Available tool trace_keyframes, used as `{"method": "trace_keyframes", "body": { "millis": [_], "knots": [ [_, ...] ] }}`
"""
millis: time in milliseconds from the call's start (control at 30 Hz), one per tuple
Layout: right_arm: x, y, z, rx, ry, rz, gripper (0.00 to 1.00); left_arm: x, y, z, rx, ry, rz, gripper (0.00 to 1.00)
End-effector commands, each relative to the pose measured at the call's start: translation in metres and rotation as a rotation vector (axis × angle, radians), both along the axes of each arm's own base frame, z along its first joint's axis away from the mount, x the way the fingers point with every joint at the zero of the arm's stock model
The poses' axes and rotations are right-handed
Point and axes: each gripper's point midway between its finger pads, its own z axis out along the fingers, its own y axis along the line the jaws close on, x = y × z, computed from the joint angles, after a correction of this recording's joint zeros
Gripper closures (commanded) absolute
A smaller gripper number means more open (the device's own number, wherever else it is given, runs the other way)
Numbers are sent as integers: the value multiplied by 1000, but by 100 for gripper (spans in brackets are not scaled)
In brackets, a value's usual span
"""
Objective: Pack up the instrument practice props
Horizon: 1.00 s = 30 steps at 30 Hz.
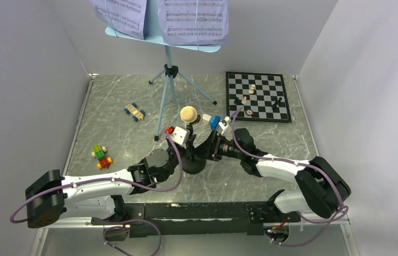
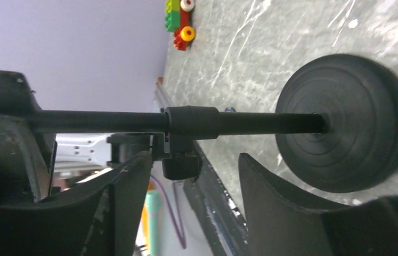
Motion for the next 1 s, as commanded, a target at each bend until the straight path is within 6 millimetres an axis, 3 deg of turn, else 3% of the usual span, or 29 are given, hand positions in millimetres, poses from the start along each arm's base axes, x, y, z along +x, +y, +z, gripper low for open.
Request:
{"method": "trace_keyframes", "body": {
  "millis": [0, 200, 300, 400, 533, 667, 800, 967],
  "knots": [
    [-8, 13, 36, 206, 39, 75, 40, -1, 8, -21, 95, 21, 22, 100],
    [-3, 12, 40, 264, 38, 60, 71, -2, 9, -22, 99, 20, 23, 100],
    [-3, 12, 42, 272, 20, 69, 81, -3, 10, -23, 100, 21, 24, 100],
    [-2, 12, 42, 239, -20, 77, 100, -4, 10, -25, 105, 25, 19, 100],
    [9, 6, 28, 27, -171, 47, 100, -3, 7, -32, 126, 40, 16, 100],
    [27, -20, 13, -334, -460, -85, 100, -3, 5, -40, 139, 57, 13, 100],
    [27, -37, 8, -579, -698, -158, 100, -3, 3, -45, 144, 64, 14, 100],
    [17, -44, 7, -756, -902, -198, 100, -2, 2, -49, 157, 73, 15, 100]
  ]
}}
